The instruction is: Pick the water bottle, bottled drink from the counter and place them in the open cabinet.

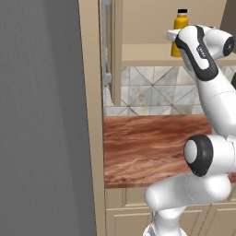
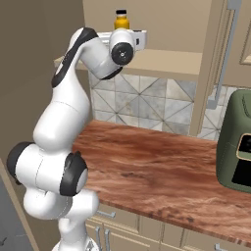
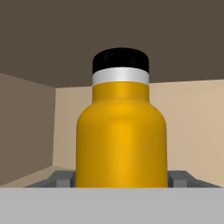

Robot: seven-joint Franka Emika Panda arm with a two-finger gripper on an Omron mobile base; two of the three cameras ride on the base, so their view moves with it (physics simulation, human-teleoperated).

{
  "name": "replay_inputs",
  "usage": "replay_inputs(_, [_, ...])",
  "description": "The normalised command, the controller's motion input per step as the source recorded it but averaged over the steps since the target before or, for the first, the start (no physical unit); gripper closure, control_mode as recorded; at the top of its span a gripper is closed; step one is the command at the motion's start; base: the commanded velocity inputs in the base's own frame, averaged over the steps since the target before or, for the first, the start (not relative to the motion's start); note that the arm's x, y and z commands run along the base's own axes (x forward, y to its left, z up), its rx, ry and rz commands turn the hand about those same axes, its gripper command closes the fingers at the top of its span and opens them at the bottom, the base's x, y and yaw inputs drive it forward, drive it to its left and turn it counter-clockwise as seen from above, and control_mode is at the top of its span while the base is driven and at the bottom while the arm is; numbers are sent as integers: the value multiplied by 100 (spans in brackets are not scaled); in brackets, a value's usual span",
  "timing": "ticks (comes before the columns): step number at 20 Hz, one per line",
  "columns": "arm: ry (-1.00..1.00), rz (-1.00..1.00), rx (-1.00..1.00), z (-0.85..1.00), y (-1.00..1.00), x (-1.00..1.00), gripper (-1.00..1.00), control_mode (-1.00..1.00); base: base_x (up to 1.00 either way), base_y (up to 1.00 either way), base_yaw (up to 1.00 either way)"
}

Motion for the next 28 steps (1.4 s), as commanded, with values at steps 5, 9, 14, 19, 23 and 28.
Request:
replay_inputs(5, [0,0,0,-6,0,10,100,-100,0,0,0])
replay_inputs(9, [1,0,0,-8,0,20,100,-100,0,0,0])
replay_inputs(14, [2,0,0,-8,0,21,100,-100,0,0,0])
replay_inputs(19, [3,0,0,-7,0,19,100,-100,0,0,0])
replay_inputs(23, [2,0,0,-9,0,16,100,-100,0,0,0])
replay_inputs(28, [0,0,0,-12,0,13,100,-100,0,0,0])
